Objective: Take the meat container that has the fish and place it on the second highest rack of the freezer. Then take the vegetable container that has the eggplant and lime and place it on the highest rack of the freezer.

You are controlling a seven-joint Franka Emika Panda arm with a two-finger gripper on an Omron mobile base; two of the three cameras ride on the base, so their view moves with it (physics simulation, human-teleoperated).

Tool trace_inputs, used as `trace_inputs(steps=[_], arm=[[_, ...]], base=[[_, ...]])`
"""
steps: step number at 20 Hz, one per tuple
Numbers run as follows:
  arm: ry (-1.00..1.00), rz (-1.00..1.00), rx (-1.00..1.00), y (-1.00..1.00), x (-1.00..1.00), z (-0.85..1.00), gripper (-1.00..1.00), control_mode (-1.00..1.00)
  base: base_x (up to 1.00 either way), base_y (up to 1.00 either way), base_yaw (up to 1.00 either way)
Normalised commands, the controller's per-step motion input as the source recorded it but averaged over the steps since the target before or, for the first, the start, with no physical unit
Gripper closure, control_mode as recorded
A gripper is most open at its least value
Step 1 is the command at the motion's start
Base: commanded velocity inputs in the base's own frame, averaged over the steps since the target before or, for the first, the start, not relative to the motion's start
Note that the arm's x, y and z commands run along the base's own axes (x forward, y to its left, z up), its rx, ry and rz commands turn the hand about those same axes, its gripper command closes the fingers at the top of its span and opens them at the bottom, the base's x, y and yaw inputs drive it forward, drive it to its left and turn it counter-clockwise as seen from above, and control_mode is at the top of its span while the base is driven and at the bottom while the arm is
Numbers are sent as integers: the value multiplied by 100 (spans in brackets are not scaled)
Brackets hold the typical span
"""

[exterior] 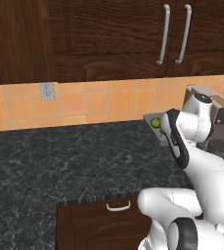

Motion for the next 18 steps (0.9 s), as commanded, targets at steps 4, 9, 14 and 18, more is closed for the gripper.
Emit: trace_inputs(steps=[4, 9, 14, 18], arm=[[-17, -11, 16, 43, -100, 23, 100, -100], [-1, -10, 0, 55, -100, 46, 100, -100], [0, -2, -1, 30, -99, 54, 100, -100], [4, 0, -14, 2, -73, 43, 100, -100]], base=[[0, 0, 0], [0, 0, 0], [0, 0, 0], [0, 0, 0]])
